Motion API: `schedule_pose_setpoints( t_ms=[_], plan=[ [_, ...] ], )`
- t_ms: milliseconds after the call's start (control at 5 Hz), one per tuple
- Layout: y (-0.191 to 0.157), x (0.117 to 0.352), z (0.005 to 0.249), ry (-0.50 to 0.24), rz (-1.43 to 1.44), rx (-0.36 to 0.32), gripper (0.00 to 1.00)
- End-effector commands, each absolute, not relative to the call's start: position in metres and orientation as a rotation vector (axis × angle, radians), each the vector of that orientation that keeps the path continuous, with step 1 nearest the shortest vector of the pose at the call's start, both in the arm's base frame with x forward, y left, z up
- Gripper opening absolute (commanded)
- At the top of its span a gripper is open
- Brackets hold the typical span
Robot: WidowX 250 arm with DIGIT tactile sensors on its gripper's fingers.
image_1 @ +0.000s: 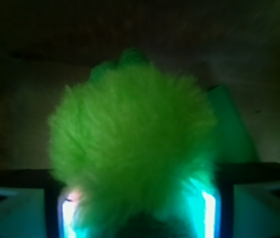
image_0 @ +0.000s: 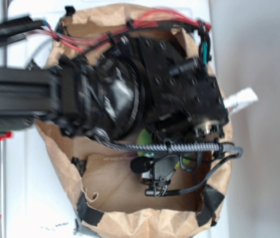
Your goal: Grab the green animal.
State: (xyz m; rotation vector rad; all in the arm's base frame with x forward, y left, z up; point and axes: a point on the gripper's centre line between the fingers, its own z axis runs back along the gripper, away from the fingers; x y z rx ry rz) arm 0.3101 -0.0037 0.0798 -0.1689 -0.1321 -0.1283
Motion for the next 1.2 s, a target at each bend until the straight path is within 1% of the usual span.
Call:
schedule_pose_setpoints(
  t_ms=[0,200,400,600,800,1000],
  plan=[
    [0.019,0.286,0.109,-0.240,-0.142,-0.117,0.00],
    [0.023,0.272,0.122,-0.252,-0.137,-0.107,0.00],
    [0.024,0.271,0.135,-0.250,-0.094,-0.075,0.00],
    [0.020,0.275,0.150,-0.237,-0.073,-0.002,0.00],
    [0.020,0.278,0.162,-0.242,-0.023,0.042,0.00],
    [0.022,0.274,0.169,-0.262,0.011,0.068,0.00]
  ],
)
